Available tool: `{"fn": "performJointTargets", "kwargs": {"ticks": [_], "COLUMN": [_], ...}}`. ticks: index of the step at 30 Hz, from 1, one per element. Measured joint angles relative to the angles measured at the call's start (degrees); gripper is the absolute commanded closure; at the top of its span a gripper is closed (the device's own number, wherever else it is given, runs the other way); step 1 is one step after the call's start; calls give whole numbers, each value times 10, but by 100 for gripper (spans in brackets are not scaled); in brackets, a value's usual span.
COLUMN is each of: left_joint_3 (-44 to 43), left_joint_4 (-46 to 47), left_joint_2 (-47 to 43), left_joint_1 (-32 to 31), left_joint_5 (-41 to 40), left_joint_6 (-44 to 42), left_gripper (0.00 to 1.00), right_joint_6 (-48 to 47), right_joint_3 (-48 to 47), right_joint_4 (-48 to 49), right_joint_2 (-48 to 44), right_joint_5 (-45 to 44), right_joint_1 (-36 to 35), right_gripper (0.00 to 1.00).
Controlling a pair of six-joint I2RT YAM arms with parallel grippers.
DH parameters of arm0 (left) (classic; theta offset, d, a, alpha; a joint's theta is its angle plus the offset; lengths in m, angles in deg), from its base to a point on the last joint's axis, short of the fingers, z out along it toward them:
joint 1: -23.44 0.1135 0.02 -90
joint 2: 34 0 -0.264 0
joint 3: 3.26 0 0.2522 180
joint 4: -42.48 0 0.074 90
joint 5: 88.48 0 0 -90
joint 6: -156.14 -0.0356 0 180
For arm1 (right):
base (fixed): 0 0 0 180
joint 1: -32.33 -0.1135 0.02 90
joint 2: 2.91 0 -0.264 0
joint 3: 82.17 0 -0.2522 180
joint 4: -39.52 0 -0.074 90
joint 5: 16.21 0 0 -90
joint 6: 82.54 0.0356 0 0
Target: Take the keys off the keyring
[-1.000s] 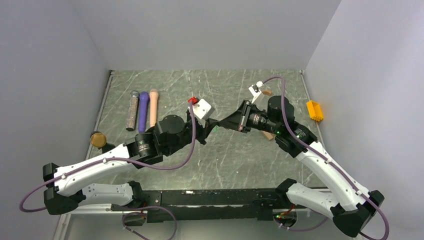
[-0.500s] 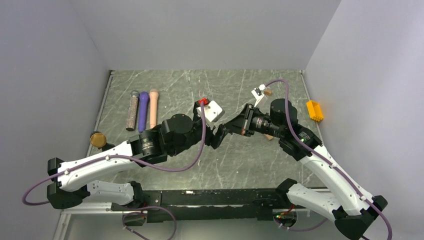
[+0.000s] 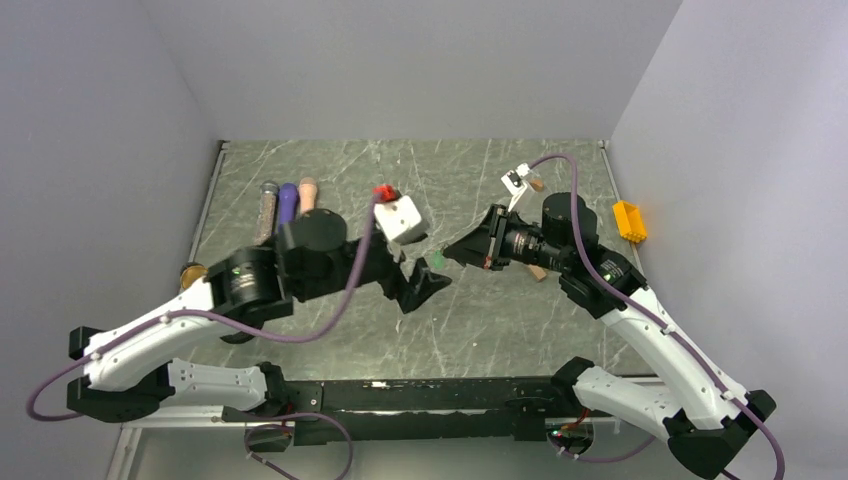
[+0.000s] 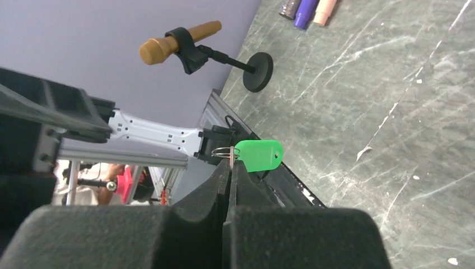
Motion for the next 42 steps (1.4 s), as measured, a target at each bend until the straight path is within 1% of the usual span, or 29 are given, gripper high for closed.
{"fn": "performJointTargets", "kwargs": {"ticks": [3, 7, 13, 16, 18, 26, 33, 42], "left_joint_3": [-56, -109, -108, -99, -88, -6, 27, 35], "left_joint_4": [-38, -74, -82, -80, -77, -32, 36, 89], "left_joint_2": [-3, -4, -7, -7, -11, -54, -61, -54], "left_joint_1": [28, 95, 155, 172, 175, 175, 175, 175], "left_joint_5": [48, 121, 236, 279, 298, 309, 305, 301], "left_joint_6": [16, 49, 91, 105, 111, 136, 163, 167], "left_gripper": [16, 14, 14, 15, 17, 31, 41, 44], "right_joint_6": [-17, -36, -49, -49, -49, -43, -43, -43], "right_joint_3": [-11, -28, -54, -67, -76, -96, -119, -138], "right_joint_4": [0, 0, 5, 6, 6, 6, 5, 3], "right_joint_2": [3, 8, 18, 21, 22, 25, 35, 40], "right_joint_5": [16, 43, 84, 94, 97, 99, 100, 102], "right_joint_1": [0, 0, -1, -1, -1, -1, -1, -1], "right_gripper": [100, 100, 100, 100, 100, 100, 100, 100]}}
